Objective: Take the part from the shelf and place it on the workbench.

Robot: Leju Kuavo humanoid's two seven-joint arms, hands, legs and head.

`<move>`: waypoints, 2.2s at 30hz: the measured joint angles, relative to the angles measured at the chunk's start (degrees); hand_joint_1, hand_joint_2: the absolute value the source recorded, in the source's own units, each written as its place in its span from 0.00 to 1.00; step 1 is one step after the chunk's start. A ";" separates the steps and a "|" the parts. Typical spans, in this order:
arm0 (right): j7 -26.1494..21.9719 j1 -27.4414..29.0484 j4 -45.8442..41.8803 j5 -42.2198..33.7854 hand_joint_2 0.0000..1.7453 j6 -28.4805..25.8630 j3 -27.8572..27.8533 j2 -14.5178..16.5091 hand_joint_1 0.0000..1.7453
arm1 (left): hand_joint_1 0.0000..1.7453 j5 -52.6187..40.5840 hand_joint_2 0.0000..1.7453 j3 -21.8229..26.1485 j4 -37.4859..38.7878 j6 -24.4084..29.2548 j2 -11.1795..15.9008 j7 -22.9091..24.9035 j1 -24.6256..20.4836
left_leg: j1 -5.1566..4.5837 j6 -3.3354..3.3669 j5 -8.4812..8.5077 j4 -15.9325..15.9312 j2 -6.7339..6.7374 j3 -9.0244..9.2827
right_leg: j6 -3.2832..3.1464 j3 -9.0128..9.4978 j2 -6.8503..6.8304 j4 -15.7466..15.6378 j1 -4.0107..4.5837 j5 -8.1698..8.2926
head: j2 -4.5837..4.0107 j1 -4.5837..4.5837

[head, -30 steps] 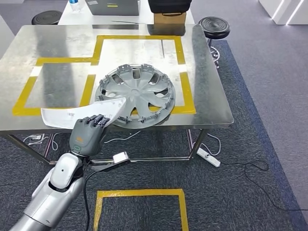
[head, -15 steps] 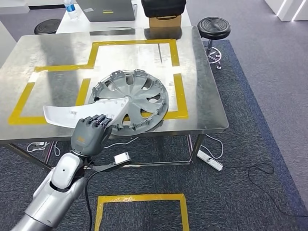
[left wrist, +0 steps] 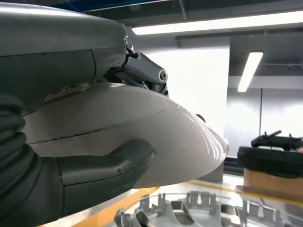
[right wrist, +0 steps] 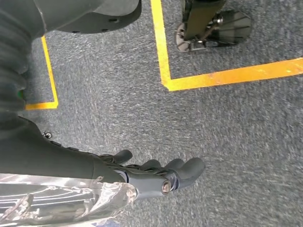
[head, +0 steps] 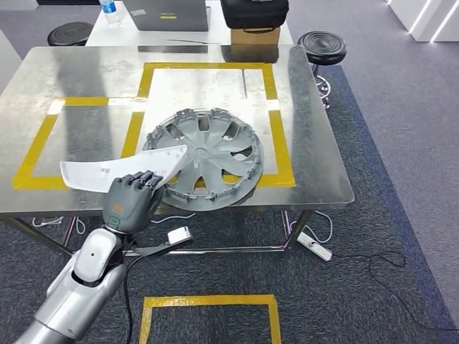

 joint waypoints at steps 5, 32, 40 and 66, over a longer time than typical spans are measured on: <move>0.00 0.00 0.01 0.02 1.00 0.00 -0.01 0.00 0.00 | 1.00 0.00 1.00 0.12 -0.10 -0.02 0.00 -0.03 0.24 | -0.05 0.21 -0.23 0.01 0.01 0.26 | 0.06 -3.03 -0.02 5.49 0.00 -1.92 | 0.00 0.03; 0.18 -0.03 0.03 1.38 1.00 0.39 0.44 0.17 0.00 | 1.00 -0.01 1.00 1.21 -0.89 -0.64 0.47 -2.58 0.85 | -0.50 -1.28 0.79 0.05 -0.19 -0.65 | -2.36 2.10 0.24 -6.11 0.47 4.32 | 0.00 -0.47; 0.11 -0.09 0.03 1.73 1.00 0.52 0.93 0.17 0.00 | 1.00 -0.02 1.00 0.76 0.09 -1.39 0.46 -3.26 -2.90 | -0.57 -0.85 0.82 0.07 -0.18 -0.63 | -1.22 2.19 0.26 -6.49 0.37 4.55 | 0.00 -0.50; 0.36 -0.36 0.03 4.66 1.00 1.60 3.00 0.17 0.00 | 1.00 -0.02 1.00 -6.63 9.45 -6.63 -1.55 -7.01 -24.81 | -0.35 -1.02 1.26 -0.01 -0.18 -0.62 | -1.25 2.07 0.21 -6.29 0.58 4.76 | 0.00 -0.50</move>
